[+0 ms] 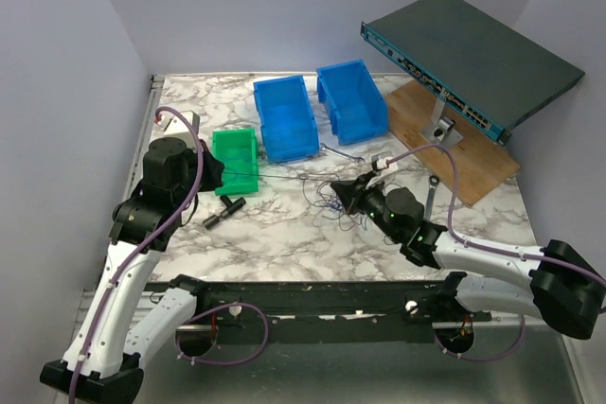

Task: Untangle the cables
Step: Untie the cable.

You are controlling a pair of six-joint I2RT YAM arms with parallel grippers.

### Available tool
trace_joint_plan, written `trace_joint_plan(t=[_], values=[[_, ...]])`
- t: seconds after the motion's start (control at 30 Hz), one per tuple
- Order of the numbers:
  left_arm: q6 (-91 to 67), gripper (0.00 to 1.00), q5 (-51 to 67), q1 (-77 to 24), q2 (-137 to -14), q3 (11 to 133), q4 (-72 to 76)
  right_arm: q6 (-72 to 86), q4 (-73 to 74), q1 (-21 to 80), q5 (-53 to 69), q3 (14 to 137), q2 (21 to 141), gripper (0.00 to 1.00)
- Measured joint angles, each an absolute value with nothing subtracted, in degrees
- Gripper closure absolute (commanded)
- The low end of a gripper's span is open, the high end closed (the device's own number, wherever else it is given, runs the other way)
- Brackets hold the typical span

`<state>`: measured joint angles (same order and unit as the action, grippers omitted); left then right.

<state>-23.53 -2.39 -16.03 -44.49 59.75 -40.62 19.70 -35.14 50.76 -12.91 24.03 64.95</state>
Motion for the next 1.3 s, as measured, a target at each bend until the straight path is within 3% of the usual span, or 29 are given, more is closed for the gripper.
trace_joint_plan(t=[0.33,0.5,0.63,0.73,0.87,1.07,1.3], values=[[-22.9,1.0,-19.0,-14.7,-42.0,59.7,-41.4,27.9,-20.0,47.7,-41.4,23.7,64.8,0.99],[-22.6,0.99,-25.5,-14.6,-40.9,59.8,-41.8,29.9,-12.7,46.3,-46.4,25.0,65.9,0.99],[-20.9,0.74,-16.6,-14.6,-39.9,58.3,-39.1,27.3,-13.6,46.2,-39.6,25.1,63.7,0.99],[-22.0,0.47,-3.7,-14.6,-39.7,55.1,-34.7,25.1,-16.4,46.1,-31.4,25.1,60.3,1.0],[-26.9,0.28,11.6,-15.5,-40.8,47.8,-25.8,22.4,-18.4,46.1,-21.3,26.0,57.8,0.99],[-31.6,0.16,19.0,-24.1,-45.7,42.4,-15.6,18.5,-18.3,46.1,-5.5,30.7,57.6,0.99],[-31.2,0.14,19.7,-30.4,-47.4,39.0,-0.7,17.1,-18.1,46.1,5.7,34.3,56.9,0.99]])
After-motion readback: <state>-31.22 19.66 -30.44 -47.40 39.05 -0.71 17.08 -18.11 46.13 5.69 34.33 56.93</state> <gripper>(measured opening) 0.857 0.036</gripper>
